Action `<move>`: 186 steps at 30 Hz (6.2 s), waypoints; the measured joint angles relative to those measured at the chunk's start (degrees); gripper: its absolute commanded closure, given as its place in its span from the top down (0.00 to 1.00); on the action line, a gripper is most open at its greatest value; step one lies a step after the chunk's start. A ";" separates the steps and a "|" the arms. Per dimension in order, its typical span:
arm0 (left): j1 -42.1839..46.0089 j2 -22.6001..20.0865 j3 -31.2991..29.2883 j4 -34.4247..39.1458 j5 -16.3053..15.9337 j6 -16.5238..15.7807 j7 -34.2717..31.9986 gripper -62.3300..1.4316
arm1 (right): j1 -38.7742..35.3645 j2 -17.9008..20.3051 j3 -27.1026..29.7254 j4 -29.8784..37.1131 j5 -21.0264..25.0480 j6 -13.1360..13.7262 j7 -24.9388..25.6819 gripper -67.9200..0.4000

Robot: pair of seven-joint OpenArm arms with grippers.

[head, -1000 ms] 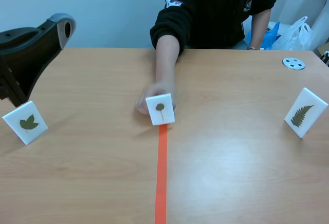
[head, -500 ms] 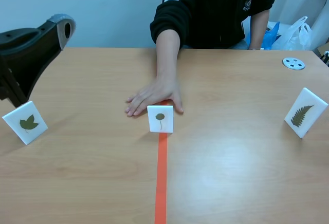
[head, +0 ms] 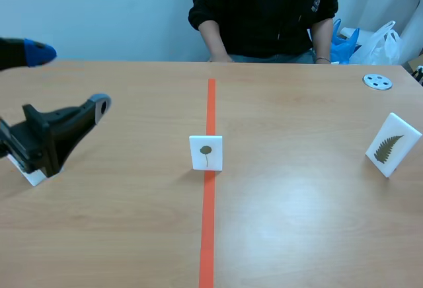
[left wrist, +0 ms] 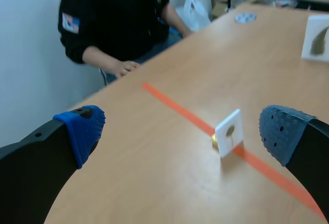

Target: Sort the leaf by its shape. The table is split by an orange tape line. A compound leaf with several leaflets goes to the left side, a simple leaf with one blade goes to the right side. Return to the home posture when a red brick is placed on the table.

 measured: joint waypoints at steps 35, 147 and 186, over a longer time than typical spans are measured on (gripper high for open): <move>-55.71 14.84 60.00 -52.19 6.21 -0.46 -1.90 1.00 | 0.00 0.00 0.00 0.00 0.00 0.00 0.00 0.72; -33.35 0.44 27.50 -52.28 -17.42 1.53 3.04 0.31 | 0.00 0.00 0.00 0.00 0.00 0.02 -0.63 0.72; -6.21 -2.03 -1.22 -6.91 -7.65 1.64 1.99 0.99 | 0.00 0.00 0.00 0.00 0.00 0.02 -0.81 0.72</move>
